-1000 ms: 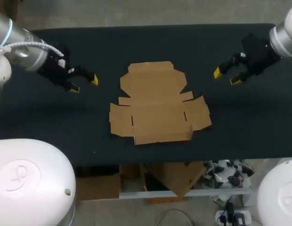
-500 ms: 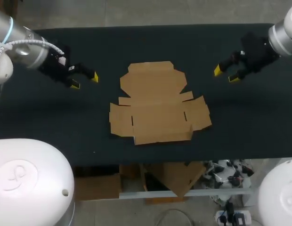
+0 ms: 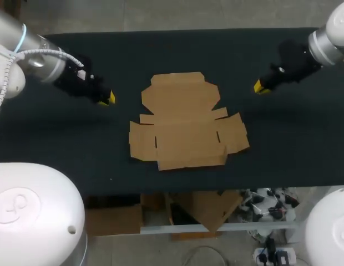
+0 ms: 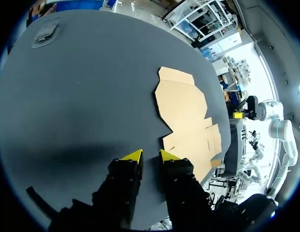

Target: Assemble the packaging by folding the flat box into shape, placing the metal phone stand inside, and closing the box properly

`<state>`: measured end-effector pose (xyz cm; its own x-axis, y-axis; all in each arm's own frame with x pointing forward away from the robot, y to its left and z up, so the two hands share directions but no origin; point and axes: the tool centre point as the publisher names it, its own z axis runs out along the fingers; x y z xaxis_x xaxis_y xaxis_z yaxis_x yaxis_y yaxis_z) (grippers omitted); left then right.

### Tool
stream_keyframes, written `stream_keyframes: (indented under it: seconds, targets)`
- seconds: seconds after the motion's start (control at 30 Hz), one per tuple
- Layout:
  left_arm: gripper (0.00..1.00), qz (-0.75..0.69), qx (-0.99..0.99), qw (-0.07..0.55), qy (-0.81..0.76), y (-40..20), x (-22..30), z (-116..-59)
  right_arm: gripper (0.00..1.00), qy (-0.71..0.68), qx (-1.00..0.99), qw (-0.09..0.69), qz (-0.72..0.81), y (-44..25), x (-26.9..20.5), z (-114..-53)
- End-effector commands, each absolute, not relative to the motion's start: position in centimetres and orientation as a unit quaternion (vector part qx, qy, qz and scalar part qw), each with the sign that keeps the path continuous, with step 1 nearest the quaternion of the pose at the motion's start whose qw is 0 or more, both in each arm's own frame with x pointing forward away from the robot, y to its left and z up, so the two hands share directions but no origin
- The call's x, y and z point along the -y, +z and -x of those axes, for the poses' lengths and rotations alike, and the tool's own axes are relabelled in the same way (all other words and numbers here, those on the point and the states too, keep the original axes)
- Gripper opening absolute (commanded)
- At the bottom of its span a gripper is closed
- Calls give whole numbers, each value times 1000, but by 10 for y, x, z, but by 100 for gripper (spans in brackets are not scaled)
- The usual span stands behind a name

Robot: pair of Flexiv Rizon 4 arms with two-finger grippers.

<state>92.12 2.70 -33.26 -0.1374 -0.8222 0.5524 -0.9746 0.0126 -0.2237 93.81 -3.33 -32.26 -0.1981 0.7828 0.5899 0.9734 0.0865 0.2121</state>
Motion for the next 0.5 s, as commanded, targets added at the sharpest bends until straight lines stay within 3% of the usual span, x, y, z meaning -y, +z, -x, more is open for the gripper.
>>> stream_keyframes:
  seconds: [0.03, 0.5]
  targets:
    - [0, -640, 701, 139, 282, -341, -22, -926, 0, -290, 719, 174, 607, -330, 31, -945]
    - [0, -635, 702, 152, 285, -361, -16, -918, 0, -290, 718, 183, 606, -355, 17, -948]
